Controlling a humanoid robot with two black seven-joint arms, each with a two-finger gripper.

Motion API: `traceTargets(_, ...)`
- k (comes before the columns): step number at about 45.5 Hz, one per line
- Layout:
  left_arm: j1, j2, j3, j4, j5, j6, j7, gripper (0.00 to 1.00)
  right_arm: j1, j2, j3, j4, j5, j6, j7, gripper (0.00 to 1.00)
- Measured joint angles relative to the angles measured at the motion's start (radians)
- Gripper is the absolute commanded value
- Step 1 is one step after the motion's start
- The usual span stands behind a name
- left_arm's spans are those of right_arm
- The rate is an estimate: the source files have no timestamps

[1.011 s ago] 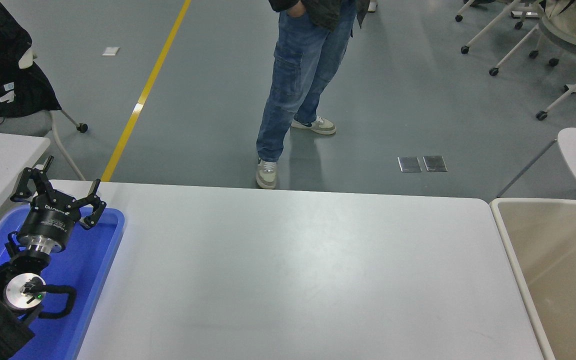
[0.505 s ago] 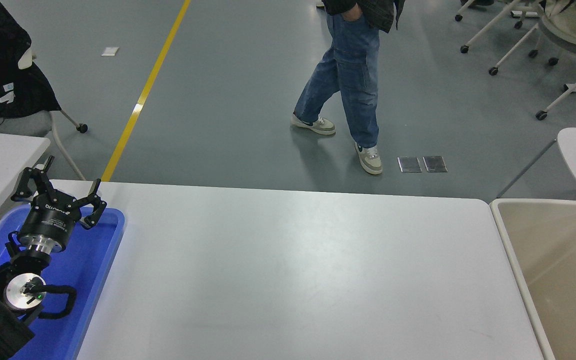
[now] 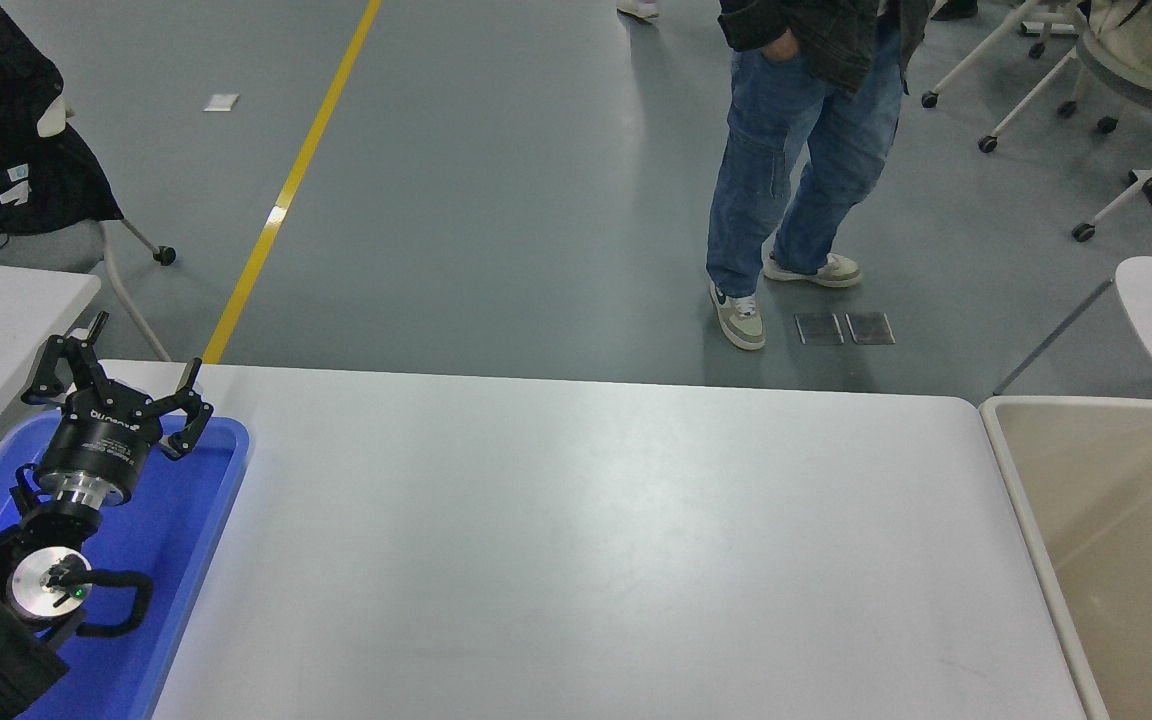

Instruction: Clean the table surface

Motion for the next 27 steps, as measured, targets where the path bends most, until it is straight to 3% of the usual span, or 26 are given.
traceTargets(27, 0.000, 0.000, 0.000, 0.000, 0.000, 0.000, 0.000, 1.00, -0.240, 0.176, 0.090, 0.035, -0.150, 0.000, 0.149, 0.98)
